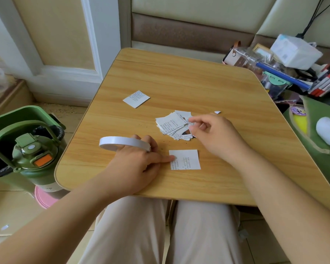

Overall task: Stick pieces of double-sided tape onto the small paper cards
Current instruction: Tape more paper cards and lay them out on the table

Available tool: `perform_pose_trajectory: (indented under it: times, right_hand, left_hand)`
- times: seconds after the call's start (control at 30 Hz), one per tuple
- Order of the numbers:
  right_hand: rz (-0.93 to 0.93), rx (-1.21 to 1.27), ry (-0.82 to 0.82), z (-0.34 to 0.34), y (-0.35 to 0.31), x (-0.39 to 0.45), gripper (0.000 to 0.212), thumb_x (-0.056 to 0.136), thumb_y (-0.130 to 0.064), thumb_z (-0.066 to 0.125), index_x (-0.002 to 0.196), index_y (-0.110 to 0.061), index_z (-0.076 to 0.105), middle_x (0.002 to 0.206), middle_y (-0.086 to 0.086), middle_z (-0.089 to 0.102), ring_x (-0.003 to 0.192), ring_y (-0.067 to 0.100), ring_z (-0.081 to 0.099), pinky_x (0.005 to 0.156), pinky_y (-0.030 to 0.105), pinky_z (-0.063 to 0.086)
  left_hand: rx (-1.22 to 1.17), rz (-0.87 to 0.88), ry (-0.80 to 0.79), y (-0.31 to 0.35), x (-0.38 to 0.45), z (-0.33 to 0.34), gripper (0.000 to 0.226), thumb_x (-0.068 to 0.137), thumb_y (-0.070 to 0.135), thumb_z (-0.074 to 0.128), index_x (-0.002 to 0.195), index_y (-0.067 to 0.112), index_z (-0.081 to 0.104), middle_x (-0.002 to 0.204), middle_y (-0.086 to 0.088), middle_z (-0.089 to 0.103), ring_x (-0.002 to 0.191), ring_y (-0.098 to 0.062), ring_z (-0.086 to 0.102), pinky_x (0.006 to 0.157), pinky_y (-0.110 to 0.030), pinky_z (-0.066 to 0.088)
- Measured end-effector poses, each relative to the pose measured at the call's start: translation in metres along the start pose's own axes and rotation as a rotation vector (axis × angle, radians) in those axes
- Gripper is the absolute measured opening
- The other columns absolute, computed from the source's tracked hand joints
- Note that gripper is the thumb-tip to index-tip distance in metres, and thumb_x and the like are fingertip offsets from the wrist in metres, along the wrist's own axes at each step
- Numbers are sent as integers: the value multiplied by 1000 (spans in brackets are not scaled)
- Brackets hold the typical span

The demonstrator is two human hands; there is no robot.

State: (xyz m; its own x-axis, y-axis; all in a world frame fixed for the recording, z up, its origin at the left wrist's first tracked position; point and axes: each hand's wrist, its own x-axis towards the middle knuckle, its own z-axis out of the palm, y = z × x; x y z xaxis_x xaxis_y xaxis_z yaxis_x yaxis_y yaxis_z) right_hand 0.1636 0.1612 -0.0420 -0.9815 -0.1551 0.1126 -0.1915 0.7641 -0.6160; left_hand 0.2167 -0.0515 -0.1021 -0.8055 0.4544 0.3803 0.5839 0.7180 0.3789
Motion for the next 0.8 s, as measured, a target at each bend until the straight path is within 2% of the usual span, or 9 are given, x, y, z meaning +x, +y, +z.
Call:
perform_pose_trajectory:
  times: [0.07, 0.13, 0.2, 0.23, 0.27, 0.37, 0.5, 0.67, 0.8]
  right_hand:
    - [-5, -83, -45, 9, -6, 23, 25, 90, -27, 63, 114, -20, 64, 97, -8, 52, 82, 4, 51, 67, 9, 35]
    - [1, -166, -101, 17, -10, 41, 35, 88, -34, 64, 120, -18, 61, 108, -4, 50, 98, 11, 52, 71, 16, 37]
    - [31, -230, -167, 23, -10, 52, 47, 85, -41, 67, 124, -17, 57, 119, 1, 51, 117, 17, 48, 87, 24, 40]
    - [50, -239, -188, 26, -10, 55, 52, 82, -43, 69, 124, -16, 56, 123, 3, 51, 122, 19, 45, 94, 28, 39]
    - [68, -237, -190, 28, -9, 57, 54, 79, -44, 72, 122, -17, 57, 124, 4, 50, 122, 20, 45, 96, 29, 39]
    - [82, -205, -135, 31, -10, 56, 45, 73, -41, 78, 107, -20, 57, 114, -1, 48, 112, 18, 48, 84, 26, 37]
    - [66, -176, -54, 32, -12, 53, 38, 71, -35, 81, 95, -20, 54, 107, -5, 44, 103, 14, 43, 79, 26, 34]
    - [50, 27, 33, 33, -12, 47, 9, 85, -19, 69, 89, -16, 61, 74, -10, 52, 67, 7, 49, 58, 20, 38]
    - [100, 240, 116, 13, -11, 34, 7, 86, -18, 69, 83, -22, 63, 82, -6, 65, 71, 6, 57, 66, 19, 47]
  left_hand:
    - [-8, 1, 6, 0, 0, 0, 38, 83, 28, 44, 107, 40, 70, 89, 2, 56, 66, -25, 45, 56, -41, 50]
    - [-12, 3, 12, 0, 0, 0, 37, 83, 28, 45, 107, 40, 71, 89, 2, 57, 66, -25, 46, 57, -39, 50]
    - [-21, 5, 18, 0, -1, 0, 37, 82, 27, 46, 106, 39, 71, 89, 2, 57, 66, -25, 47, 57, -38, 50]
    - [-25, 7, 19, 0, -1, 0, 37, 82, 27, 46, 106, 39, 71, 89, 2, 57, 66, -25, 47, 57, -38, 49]
    - [-28, 6, 20, 0, -1, 0, 37, 82, 27, 46, 107, 39, 71, 89, 2, 57, 66, -24, 46, 56, -38, 49]
    - [-38, 1, 25, 0, -1, 2, 37, 83, 27, 46, 107, 40, 70, 89, 2, 57, 66, -24, 45, 56, -38, 49]
    - [-39, 4, 35, 0, 0, 3, 37, 83, 26, 46, 107, 39, 71, 89, 2, 57, 66, -24, 45, 56, -38, 49]
    - [-36, 10, 38, 0, 0, 2, 37, 83, 26, 46, 106, 39, 71, 89, 2, 57, 66, -24, 45, 57, -38, 48]
    - [-13, 19, 37, 0, 0, 2, 36, 83, 27, 47, 107, 39, 71, 89, 3, 56, 67, -23, 45, 56, -37, 48]
